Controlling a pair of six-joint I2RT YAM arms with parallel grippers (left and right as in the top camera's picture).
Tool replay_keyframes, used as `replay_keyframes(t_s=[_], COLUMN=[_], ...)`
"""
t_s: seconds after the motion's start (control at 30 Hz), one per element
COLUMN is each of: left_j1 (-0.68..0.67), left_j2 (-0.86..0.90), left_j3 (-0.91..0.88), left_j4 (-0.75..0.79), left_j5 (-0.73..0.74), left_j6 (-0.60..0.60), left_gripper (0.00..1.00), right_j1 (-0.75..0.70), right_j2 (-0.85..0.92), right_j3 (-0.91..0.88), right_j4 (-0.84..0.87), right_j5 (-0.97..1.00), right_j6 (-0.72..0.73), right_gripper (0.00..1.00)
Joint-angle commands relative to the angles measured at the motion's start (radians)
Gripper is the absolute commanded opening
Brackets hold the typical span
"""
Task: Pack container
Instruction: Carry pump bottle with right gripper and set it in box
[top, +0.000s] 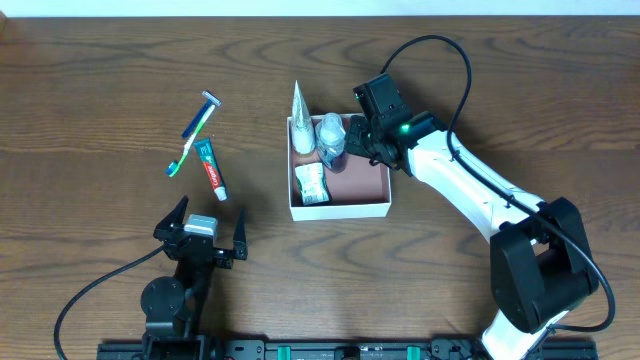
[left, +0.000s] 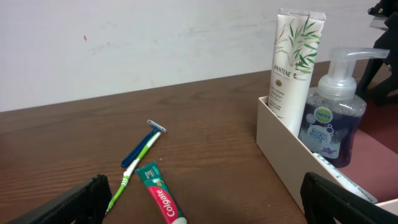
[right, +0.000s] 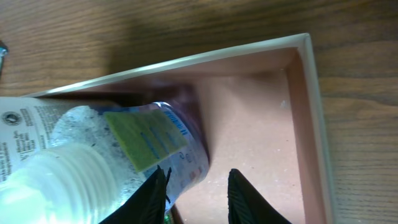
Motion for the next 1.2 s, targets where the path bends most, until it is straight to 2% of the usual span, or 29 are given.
replay_keyframes(t_s=[0.0,0.57,0.97,1.17], left_j1=[0.004,0.004,0.004,0.004], left_j2=[0.001,0.001,0.001,0.001], left_j3=[-0.018,-0.018,-0.018,-0.018], left_j4=[-0.031,-0.031,-0.031,-0.031], left_j5=[0.028,0.028,0.028,0.028], left_j6=[0.016,0.016,0.016,0.016], left_gripper=[0.98,0.98,0.98,0.98], right_j1=[0.008,0.008,0.004,-0.043], right_j2=[0.009,0.009,0.009,-0.008], right_j3=[-0.005,-0.005,-0.005,-0.005], right_j4=[0.002,0.01,0.027,0.027], right_j5=[-0.029,-0.103,-0.139,-0.154], right_j6=[0.05,0.128,0.153,0.114], right_gripper=[0.29,0.24,0.26,0.31])
